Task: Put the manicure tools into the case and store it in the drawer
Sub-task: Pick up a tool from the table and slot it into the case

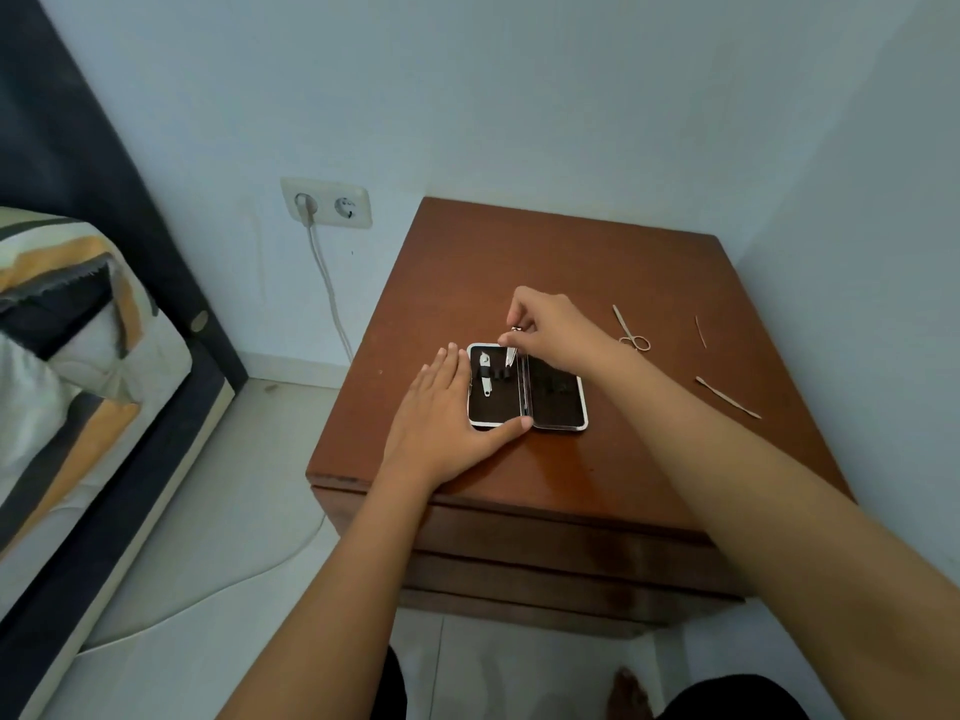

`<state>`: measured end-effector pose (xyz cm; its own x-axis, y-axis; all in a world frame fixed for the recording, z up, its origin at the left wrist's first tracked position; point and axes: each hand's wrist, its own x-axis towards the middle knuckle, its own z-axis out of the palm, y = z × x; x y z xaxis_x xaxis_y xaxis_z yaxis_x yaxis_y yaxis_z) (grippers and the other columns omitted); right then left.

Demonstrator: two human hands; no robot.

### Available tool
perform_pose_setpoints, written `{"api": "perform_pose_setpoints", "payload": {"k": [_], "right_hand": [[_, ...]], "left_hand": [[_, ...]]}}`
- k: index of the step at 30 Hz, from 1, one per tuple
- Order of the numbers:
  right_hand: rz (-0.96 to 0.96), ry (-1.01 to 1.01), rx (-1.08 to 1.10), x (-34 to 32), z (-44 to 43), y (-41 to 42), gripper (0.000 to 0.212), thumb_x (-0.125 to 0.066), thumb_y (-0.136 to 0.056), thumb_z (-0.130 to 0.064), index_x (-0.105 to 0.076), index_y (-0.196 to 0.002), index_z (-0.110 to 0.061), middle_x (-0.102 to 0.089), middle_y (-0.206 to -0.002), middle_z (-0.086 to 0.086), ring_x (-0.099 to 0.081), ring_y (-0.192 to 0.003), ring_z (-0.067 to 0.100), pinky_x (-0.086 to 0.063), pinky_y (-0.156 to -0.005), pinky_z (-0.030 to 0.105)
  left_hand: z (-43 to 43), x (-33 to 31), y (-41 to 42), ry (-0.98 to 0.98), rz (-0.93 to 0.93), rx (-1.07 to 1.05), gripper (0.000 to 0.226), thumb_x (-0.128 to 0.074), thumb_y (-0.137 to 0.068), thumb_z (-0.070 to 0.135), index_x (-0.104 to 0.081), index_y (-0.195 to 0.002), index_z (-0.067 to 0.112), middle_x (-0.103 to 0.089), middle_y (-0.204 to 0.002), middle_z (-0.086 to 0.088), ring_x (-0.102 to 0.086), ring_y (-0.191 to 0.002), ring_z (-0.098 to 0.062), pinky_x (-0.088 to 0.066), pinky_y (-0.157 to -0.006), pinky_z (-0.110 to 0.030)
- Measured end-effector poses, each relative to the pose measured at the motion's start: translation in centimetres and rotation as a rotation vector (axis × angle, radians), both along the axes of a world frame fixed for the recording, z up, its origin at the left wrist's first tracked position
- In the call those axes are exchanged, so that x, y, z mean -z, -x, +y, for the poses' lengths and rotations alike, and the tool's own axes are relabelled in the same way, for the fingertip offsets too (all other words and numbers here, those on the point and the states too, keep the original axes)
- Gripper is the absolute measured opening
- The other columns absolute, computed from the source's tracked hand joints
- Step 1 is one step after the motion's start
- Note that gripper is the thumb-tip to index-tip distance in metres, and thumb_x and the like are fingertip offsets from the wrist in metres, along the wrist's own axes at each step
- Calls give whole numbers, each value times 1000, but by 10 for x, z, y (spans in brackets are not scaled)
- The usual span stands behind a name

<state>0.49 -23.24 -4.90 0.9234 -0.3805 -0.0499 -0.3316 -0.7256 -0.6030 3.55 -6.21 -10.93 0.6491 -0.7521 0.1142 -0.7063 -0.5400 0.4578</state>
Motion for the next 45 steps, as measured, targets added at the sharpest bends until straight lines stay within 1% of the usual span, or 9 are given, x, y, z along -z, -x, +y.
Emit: {"api": "perform_pose_setpoints", "payload": {"k": [5, 10, 16, 23, 28, 32, 36, 41, 45], "right_hand": [[40, -5, -53, 1, 0, -3, 20, -72, -79, -22, -53, -71, -24, -64, -88, 8, -60, -79, 18, -49, -77, 32], [-30, 66, -91, 15, 7, 4, 10, -70, -80, -16, -69, -85, -8, -59, -105, 10, -59, -81, 15, -50, -83, 30], [-140, 127, -34, 31, 17, 23, 15, -65, -83, -16, -70, -95, -9, -64, -99, 10, -60, -88, 23, -51, -85, 40], [-188, 185, 15, 41, 27, 35, 27, -59, -87, -15, -62, -113, -8, -61, -119, 9, -50, -111, 26, -26, -86, 20], [-185, 174, -15, 41, 25, 44, 28, -60, -86, -12, -62, -114, -8, -64, -118, 9, -53, -111, 27, -27, -87, 18], [-168, 132, -70, 33, 23, 54, 30, -59, -87, -9, -61, -117, -7, -64, -120, 9, -54, -114, 22, -31, -92, 16], [-132, 59, -107, 26, 15, 59, 33, -61, -86, -11, -61, -119, -12, -64, -120, 6, -56, -111, 18, -42, -99, 27], [-291, 110, 271, 19, -32, 70, 19, -59, -84, -7, -67, -101, -5, -69, -103, 14, -63, -92, 24, -46, -91, 27], [-209, 115, 521, 26, -73, 77, 10, -63, -84, -15, -66, -87, -6, -67, -91, 16, -60, -86, 28, -45, -78, 30]], "left_hand": [[0, 1, -1, 21, 7, -4, 108, -44, -71, 79, -10, -150, 14, -9, -160, -4, -3, -147, -13, -2, -118, -29], [-1, 1, 0, 15, 10, -14, 109, -47, -69, 79, -12, -150, 15, -10, -160, -3, -4, -147, -12, -3, -117, -29], [-2, 3, -2, -4, 11, 5, 108, -44, -69, 81, -9, -150, 17, -7, -160, -2, -4, -147, -12, -4, -118, -31], [1, 3, -5, -35, 40, 35, 108, -31, -63, 81, -12, -150, 20, -11, -159, 3, -4, -146, -8, -2, -118, -33], [7, 2, 6, -39, 51, 45, 107, -28, -64, 81, -11, -150, 18, -11, -159, 3, -4, -146, -7, -2, -118, -34], [15, 3, 18, 42, -20, 15, 100, -33, -66, 79, -28, -146, 18, -29, -154, 1, -19, -144, -10, -14, -116, -32], [15, -1, 19, 65, -84, -8, 97, -38, -64, 78, -42, -139, 16, -45, -145, -4, -36, -137, -17, -30, -107, -33], [10, -5, 10, -9, -93, 7, 107, -34, -61, 83, -29, -146, 18, -33, -151, 1, -32, -137, -18, -28, -108, -36], [8, -2, 12, -33, -62, 12, 106, -37, -66, 82, -17, -149, 19, -18, -158, 2, -17, -144, -16, -18, -115, -36]]}}
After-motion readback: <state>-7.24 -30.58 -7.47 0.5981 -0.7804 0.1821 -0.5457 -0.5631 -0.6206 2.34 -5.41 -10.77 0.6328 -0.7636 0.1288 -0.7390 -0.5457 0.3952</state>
